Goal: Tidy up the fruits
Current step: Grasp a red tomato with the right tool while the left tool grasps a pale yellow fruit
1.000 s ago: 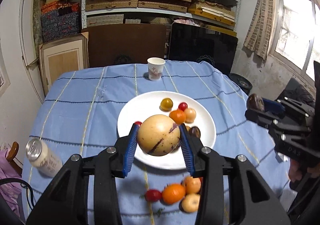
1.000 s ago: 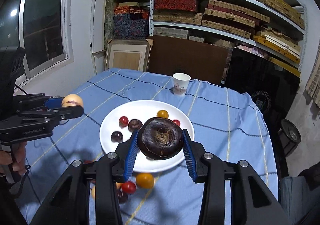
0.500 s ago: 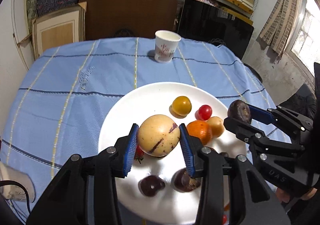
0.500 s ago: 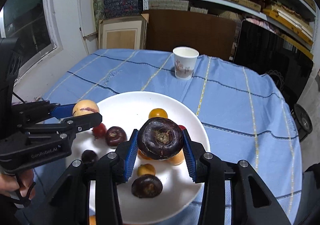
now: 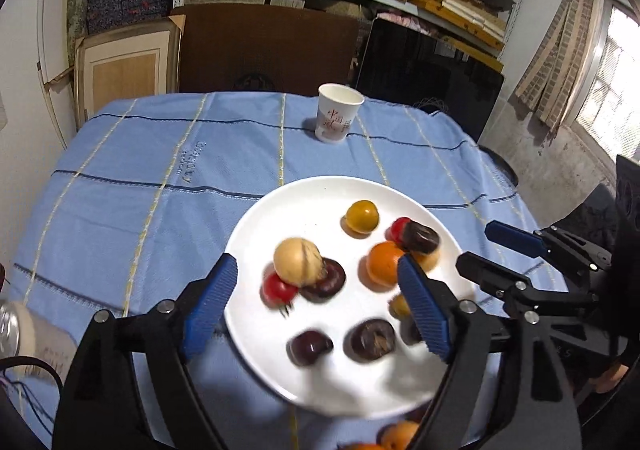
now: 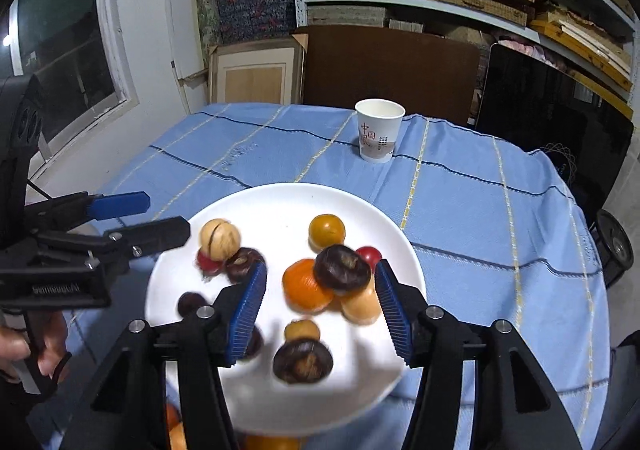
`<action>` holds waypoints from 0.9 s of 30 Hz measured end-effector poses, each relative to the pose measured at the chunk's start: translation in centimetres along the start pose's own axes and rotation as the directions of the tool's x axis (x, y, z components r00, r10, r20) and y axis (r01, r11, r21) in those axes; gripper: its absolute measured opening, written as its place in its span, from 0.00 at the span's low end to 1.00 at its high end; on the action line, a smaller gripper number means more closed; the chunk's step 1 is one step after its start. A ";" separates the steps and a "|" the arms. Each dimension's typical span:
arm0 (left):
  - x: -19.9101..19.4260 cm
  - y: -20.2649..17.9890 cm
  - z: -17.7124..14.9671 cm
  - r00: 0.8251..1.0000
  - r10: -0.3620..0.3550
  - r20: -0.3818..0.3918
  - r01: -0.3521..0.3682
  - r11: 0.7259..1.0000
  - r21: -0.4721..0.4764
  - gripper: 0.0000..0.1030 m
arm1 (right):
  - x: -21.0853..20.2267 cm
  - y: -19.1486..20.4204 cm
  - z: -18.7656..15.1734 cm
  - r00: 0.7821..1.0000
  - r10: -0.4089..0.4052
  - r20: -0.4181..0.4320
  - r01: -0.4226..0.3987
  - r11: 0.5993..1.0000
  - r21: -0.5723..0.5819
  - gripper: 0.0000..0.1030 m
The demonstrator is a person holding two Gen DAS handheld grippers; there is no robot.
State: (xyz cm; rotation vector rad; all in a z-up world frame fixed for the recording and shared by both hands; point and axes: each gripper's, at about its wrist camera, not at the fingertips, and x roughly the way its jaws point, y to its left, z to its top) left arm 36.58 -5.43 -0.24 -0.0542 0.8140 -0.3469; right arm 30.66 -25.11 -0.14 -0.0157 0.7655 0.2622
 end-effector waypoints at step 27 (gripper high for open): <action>-9.5 -1.7 -19.5 0.994 0.037 -0.107 -0.022 0.991 0.130 0.91 | -3.4 10.1 -17.3 0.987 -0.005 -0.163 -0.015 0.992 -0.123 0.30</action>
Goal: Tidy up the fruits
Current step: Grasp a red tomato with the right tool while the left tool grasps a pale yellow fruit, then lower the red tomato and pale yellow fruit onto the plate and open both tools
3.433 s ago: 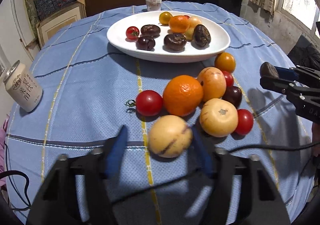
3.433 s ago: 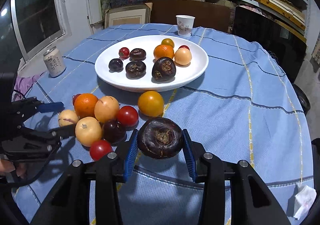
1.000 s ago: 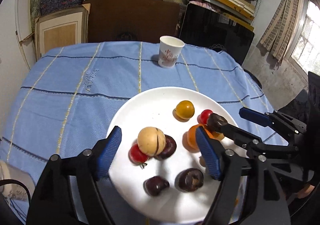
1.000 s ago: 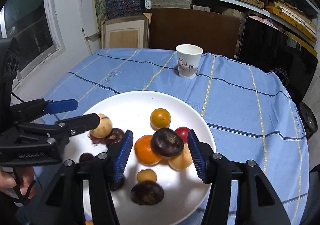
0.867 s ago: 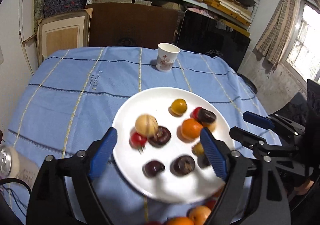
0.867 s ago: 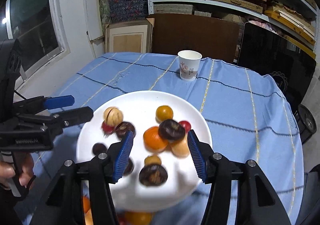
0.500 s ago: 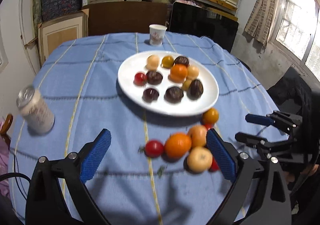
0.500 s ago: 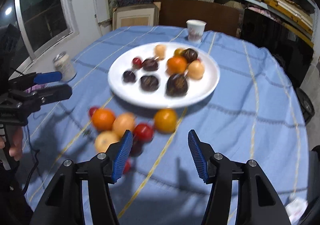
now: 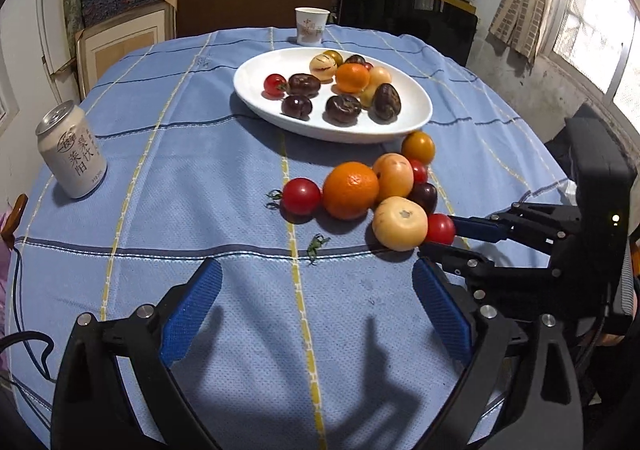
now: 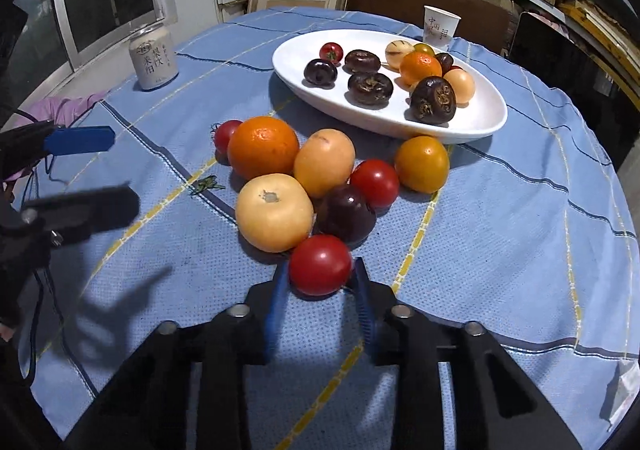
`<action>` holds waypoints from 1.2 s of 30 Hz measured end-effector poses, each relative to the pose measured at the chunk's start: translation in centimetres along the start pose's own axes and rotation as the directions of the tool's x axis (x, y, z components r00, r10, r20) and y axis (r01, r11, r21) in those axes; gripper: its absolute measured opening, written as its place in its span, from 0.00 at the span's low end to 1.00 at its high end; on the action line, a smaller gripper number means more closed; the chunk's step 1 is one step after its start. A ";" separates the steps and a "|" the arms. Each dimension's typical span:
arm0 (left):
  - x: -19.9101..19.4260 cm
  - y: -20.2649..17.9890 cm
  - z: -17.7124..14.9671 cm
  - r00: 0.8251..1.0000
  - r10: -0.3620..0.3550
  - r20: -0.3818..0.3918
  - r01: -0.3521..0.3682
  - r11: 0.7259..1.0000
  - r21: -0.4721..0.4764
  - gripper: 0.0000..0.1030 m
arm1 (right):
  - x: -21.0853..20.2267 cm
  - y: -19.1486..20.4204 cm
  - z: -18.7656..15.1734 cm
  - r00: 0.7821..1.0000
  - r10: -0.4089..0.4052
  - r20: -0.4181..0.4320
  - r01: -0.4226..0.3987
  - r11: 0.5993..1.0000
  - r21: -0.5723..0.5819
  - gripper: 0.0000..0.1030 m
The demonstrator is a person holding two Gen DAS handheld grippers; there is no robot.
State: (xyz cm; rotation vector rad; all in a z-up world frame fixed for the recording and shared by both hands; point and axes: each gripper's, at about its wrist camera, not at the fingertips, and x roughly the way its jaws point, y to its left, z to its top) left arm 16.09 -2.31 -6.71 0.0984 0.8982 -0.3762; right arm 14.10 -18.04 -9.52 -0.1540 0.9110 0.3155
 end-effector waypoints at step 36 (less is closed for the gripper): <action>2.9 -5.5 0.6 0.999 -0.004 0.054 -0.001 0.996 0.087 0.41 | -5.0 -4.0 -6.5 0.994 0.047 0.101 -0.063 0.984 0.166 0.30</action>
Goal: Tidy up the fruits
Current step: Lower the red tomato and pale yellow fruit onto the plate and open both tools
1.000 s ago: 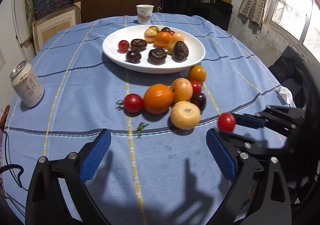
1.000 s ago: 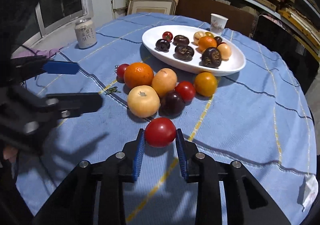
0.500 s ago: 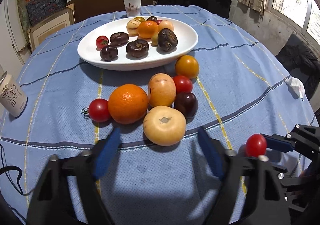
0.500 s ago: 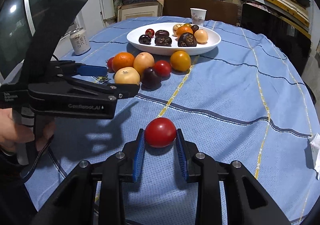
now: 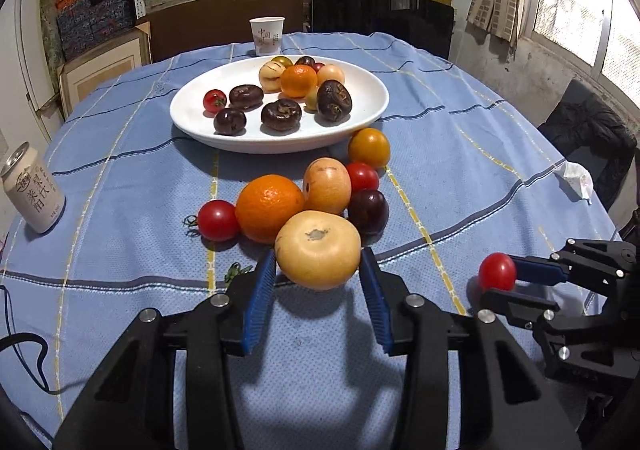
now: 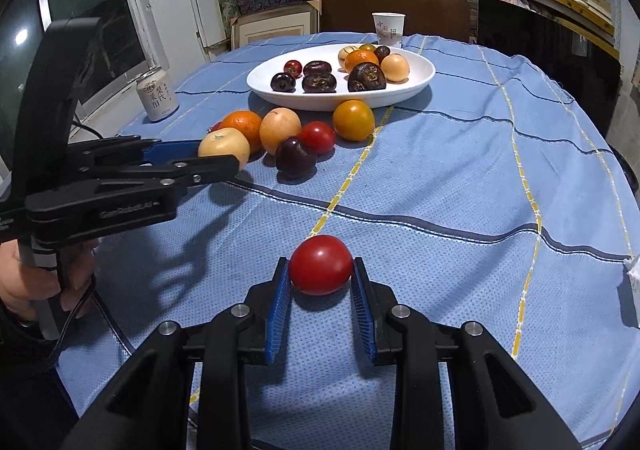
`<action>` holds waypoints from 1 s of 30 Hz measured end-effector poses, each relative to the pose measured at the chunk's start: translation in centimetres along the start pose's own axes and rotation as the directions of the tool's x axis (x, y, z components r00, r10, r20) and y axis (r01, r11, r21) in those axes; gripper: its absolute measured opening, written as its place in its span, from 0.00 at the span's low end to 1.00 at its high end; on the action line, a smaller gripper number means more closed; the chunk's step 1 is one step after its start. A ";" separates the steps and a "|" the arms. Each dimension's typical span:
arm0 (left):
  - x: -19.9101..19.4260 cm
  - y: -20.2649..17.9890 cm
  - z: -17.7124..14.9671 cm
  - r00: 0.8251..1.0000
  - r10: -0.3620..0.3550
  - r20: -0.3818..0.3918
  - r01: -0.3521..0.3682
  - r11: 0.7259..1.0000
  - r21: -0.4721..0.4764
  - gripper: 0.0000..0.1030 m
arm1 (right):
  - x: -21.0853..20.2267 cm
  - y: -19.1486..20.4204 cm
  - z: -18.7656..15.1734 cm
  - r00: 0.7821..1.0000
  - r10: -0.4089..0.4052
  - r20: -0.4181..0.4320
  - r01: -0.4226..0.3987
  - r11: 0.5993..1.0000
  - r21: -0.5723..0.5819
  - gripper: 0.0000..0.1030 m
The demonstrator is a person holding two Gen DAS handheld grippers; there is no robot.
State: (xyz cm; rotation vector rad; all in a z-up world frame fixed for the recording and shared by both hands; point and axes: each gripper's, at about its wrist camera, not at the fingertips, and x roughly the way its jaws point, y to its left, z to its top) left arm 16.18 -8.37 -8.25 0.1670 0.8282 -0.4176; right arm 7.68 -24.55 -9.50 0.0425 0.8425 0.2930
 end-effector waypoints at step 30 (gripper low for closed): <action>-2.4 5.7 12.8 0.990 0.077 0.117 -0.069 0.995 -0.070 0.41 | 0.6 -3.2 18.6 0.979 -0.107 0.176 0.105 0.994 0.021 0.30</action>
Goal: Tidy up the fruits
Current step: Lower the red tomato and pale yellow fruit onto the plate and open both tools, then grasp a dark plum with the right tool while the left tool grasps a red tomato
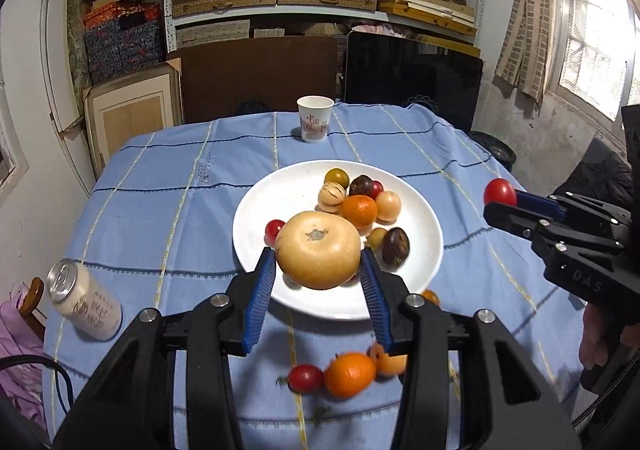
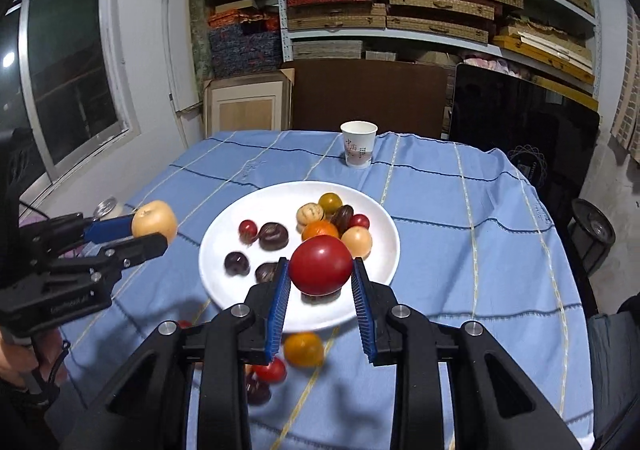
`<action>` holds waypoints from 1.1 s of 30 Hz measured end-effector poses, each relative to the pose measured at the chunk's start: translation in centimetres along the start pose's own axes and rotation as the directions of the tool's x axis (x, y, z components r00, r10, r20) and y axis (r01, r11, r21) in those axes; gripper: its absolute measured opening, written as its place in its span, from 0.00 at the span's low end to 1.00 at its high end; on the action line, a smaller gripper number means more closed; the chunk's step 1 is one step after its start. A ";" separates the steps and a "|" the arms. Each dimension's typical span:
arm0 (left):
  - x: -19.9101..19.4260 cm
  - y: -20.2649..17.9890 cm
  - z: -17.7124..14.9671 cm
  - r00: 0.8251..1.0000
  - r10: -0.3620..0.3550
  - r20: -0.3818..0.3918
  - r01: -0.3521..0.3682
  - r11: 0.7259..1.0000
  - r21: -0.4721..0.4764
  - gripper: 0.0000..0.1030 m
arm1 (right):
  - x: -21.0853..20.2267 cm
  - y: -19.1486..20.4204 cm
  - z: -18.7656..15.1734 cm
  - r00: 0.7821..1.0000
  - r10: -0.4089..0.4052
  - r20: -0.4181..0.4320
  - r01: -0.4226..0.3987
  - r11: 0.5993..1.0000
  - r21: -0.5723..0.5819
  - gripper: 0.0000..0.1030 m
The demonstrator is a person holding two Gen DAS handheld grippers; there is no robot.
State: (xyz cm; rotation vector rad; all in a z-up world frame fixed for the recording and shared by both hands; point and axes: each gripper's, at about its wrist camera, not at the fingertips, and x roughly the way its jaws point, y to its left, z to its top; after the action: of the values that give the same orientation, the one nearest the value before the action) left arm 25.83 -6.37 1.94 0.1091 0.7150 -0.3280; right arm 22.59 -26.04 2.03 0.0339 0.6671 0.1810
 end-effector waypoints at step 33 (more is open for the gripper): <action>-1.8 2.6 -7.5 0.999 -0.014 -0.039 0.011 0.997 -0.081 0.87 | 2.0 4.2 -10.6 0.974 0.048 -0.222 -0.077 0.990 -0.122 0.47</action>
State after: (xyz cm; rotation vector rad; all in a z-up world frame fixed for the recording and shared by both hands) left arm 20.76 -1.93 -2.53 0.0342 0.7672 -0.3095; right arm 16.89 -21.83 -7.11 -0.0920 0.8731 0.2916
